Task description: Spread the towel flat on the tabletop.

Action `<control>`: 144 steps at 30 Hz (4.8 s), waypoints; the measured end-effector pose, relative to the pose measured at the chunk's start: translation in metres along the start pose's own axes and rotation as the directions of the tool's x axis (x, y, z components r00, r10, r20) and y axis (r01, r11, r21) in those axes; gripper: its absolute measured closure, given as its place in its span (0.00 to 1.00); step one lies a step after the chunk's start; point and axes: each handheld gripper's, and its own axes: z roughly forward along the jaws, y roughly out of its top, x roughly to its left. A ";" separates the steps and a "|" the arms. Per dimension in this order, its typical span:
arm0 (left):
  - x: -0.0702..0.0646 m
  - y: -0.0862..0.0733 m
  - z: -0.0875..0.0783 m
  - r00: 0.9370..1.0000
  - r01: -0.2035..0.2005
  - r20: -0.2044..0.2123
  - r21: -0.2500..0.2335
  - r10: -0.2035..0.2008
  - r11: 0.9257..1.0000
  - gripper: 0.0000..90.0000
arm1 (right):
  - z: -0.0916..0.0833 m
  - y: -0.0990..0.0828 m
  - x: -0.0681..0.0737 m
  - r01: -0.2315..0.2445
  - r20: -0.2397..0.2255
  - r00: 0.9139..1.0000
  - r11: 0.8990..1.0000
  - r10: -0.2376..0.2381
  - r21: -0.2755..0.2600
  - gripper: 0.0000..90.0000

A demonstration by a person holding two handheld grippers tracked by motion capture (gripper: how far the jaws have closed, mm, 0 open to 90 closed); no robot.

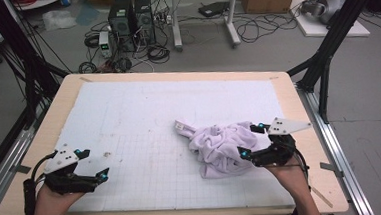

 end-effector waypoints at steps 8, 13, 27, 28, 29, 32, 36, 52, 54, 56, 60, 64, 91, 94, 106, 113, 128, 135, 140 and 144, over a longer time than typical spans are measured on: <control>0.001 -0.001 0.000 1.000 0.005 -0.001 0.001 -0.005 1.000 0.11 | 0.036 0.006 0.002 0.018 -0.066 0.998 0.997 -0.013 0.075 0.24; 0.002 -0.002 0.001 1.000 0.007 0.000 0.006 -0.007 1.000 0.12 | 0.053 0.003 0.001 0.021 -0.079 0.997 0.990 -0.010 0.141 0.33; 0.001 -0.003 0.004 1.000 0.011 0.009 0.013 -0.011 1.000 0.13 | 0.072 -0.007 0.003 0.024 -0.133 0.991 0.980 0.003 0.199 0.81; 0.001 -0.003 0.004 1.000 0.010 0.006 0.013 -0.010 1.000 0.13 | 0.071 -0.007 0.003 0.021 -0.142 0.990 0.981 0.007 0.195 0.82; 0.001 -0.003 0.004 1.000 0.011 0.003 0.012 -0.011 1.000 0.13 | 0.070 -0.005 0.003 0.017 -0.147 0.989 0.982 0.011 0.189 0.83; 0.002 -0.003 0.005 1.000 0.017 0.000 0.011 -0.017 1.000 0.13 | 0.069 0.002 0.007 0.021 -0.157 0.988 0.985 0.007 0.171 0.85; 0.002 -0.003 0.004 1.000 0.019 0.000 0.005 -0.019 1.000 0.13 | 0.069 0.019 0.017 0.044 -0.188 0.982 0.991 -0.020 0.123 0.88; 0.001 -0.001 0.002 1.000 0.017 0.009 0.000 -0.017 1.000 0.13 | 0.073 0.079 0.085 0.149 -0.385 0.913 0.989 -0.134 0.010 0.89; 0.001 -0.001 0.003 1.000 0.012 0.011 0.002 -0.012 1.000 0.13 | 0.078 0.069 0.092 0.143 -0.415 0.902 0.989 -0.119 0.027 0.89; 0.000 -0.001 0.004 1.000 0.010 0.017 0.004 -0.010 1.000 0.13 | 0.085 0.053 0.096 0.150 -0.430 0.897 0.986 -0.106 0.069 0.88; -0.003 -0.001 0.006 1.000 0.002 0.026 0.008 -0.003 1.000 0.14 | 0.089 0.020 0.100 0.119 -0.463 0.886 0.983 -0.040 0.143 0.74; -0.007 0.001 0.009 0.999 -0.007 0.039 0.009 0.007 1.000 0.14 | 0.075 0.021 0.100 0.114 -0.435 0.899 0.987 -0.056 0.109 0.62; -0.054 0.042 0.072 0.953 -0.112 0.285 0.020 0.101 0.994 0.32 | 0.075 -0.038 0.045 0.126 -0.186 0.979 0.958 -0.078 0.259 0.94; -0.061 0.048 0.081 0.942 -0.116 0.319 0.020 0.103 0.993 0.34 | 0.070 -0.038 0.046 0.124 -0.191 0.979 0.959 -0.075 0.256 0.95; -0.083 0.067 0.116 0.900 -0.149 0.416 0.019 0.128 0.989 0.43 | 0.021 -0.053 0.042 0.087 -0.160 0.986 0.971 -0.052 0.222 0.95; -0.098 0.072 0.152 0.888 -0.180 0.438 0.053 0.139 0.982 0.47 | 0.030 -0.052 0.036 0.088 -0.171 0.984 0.971 -0.051 0.220 0.94; -0.087 0.073 0.136 0.899 -0.207 0.404 0.055 0.168 0.977 0.95 | 0.039 -0.043 0.039 0.110 -0.180 0.981 0.972 -0.072 0.210 0.93; -0.064 0.075 0.071 0.933 -0.209 0.304 0.027 0.191 0.978 0.95 | 0.050 -0.022 0.055 0.153 -0.233 0.966 0.974 -0.112 0.167 0.93; -0.061 0.060 0.033 0.940 -0.240 0.262 0.056 0.218 0.969 0.95 | 0.061 -0.010 0.074 0.190 -0.300 0.943 0.972 -0.142 0.135 0.94; -0.063 0.041 0.026 0.936 -0.242 0.285 0.087 0.209 0.966 0.95 | 0.068 -0.012 0.089 0.228 -0.342 0.926 0.960 -0.162 0.164 0.94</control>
